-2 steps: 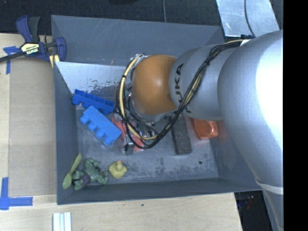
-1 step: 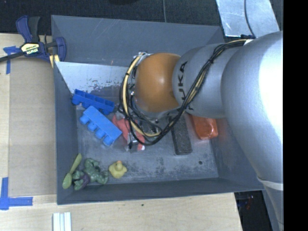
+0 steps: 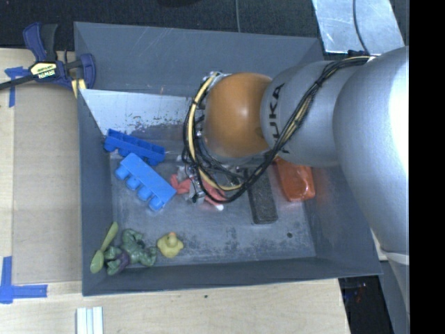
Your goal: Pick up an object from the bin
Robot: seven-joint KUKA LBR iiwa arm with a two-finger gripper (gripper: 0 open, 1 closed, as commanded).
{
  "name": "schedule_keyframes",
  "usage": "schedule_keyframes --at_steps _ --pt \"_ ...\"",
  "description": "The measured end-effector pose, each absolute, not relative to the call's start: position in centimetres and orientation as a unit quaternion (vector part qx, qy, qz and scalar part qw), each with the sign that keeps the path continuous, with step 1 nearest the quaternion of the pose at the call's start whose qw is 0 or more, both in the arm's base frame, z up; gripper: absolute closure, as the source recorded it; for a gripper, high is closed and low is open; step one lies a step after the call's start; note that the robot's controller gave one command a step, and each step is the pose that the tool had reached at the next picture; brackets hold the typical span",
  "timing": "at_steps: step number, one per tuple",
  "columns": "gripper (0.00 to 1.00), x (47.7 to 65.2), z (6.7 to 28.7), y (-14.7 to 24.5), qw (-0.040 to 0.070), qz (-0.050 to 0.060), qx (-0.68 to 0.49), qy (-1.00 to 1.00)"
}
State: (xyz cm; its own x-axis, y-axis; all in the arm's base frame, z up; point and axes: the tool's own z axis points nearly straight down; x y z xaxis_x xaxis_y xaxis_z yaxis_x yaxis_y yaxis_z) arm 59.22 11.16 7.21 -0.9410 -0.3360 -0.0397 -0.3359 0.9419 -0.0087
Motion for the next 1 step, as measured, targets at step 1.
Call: schedule_keyframes --at_steps 1 --pt "1.00 59.21 7.26 11.16 0.020 -0.001 -0.170 0.985"
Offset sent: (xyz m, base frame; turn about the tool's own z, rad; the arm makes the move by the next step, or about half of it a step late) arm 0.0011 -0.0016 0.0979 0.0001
